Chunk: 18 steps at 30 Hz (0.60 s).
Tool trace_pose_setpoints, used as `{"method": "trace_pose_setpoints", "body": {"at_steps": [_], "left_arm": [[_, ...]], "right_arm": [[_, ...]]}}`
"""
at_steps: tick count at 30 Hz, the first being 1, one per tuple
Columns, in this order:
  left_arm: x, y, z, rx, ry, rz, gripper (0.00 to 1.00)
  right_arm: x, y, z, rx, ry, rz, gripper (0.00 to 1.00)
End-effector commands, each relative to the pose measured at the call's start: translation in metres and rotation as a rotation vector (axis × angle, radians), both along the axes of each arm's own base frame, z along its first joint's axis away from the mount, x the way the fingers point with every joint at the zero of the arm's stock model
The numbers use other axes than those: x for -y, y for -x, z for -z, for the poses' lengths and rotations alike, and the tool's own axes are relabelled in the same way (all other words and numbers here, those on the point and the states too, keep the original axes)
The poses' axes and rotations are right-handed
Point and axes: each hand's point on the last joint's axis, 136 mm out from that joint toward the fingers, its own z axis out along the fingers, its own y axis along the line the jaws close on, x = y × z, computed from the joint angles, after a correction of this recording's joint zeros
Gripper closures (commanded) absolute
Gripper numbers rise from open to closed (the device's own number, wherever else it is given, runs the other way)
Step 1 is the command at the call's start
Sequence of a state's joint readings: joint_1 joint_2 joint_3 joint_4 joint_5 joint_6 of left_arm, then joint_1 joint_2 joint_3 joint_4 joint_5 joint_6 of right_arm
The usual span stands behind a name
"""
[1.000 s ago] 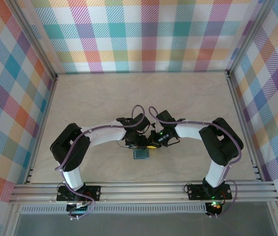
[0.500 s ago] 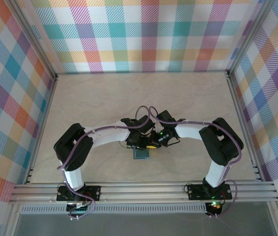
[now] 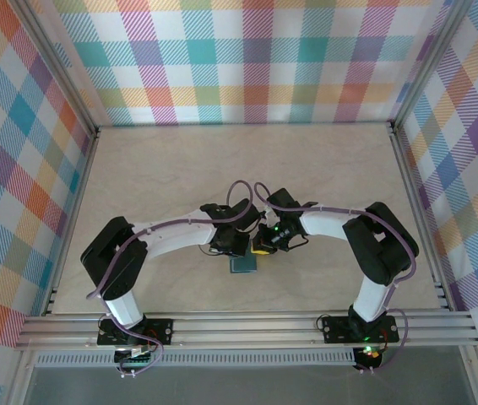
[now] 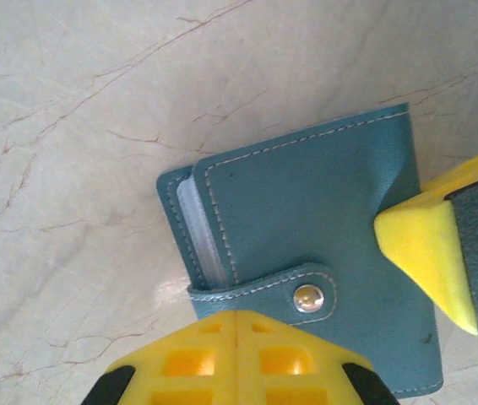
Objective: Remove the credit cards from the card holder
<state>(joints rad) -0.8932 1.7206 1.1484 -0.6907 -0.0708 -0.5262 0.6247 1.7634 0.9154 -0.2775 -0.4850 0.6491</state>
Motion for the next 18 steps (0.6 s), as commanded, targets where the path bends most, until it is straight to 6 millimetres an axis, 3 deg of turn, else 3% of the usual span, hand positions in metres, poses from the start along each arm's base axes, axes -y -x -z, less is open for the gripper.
{"method": "trace_pose_setpoints", "body": {"at_steps": [1,7,10,18], "left_arm": [[-0.006,0.006,-0.005,-0.013,0.007,0.012,0.96],[0.034,0.014,0.003,-0.105,0.18,0.052,0.72],[0.032,0.015,0.01,-0.117,0.158,0.061,0.6],[0.008,0.012,0.035,-0.113,0.001,0.065,0.61]], "right_arm": [[0.012,0.005,0.006,-0.023,0.058,0.005,0.99],[0.005,0.006,0.004,-0.039,0.017,0.004,1.0],[0.004,0.007,0.004,-0.047,0.01,0.007,1.0],[0.003,0.008,0.008,-0.062,0.007,0.002,1.0]]}}
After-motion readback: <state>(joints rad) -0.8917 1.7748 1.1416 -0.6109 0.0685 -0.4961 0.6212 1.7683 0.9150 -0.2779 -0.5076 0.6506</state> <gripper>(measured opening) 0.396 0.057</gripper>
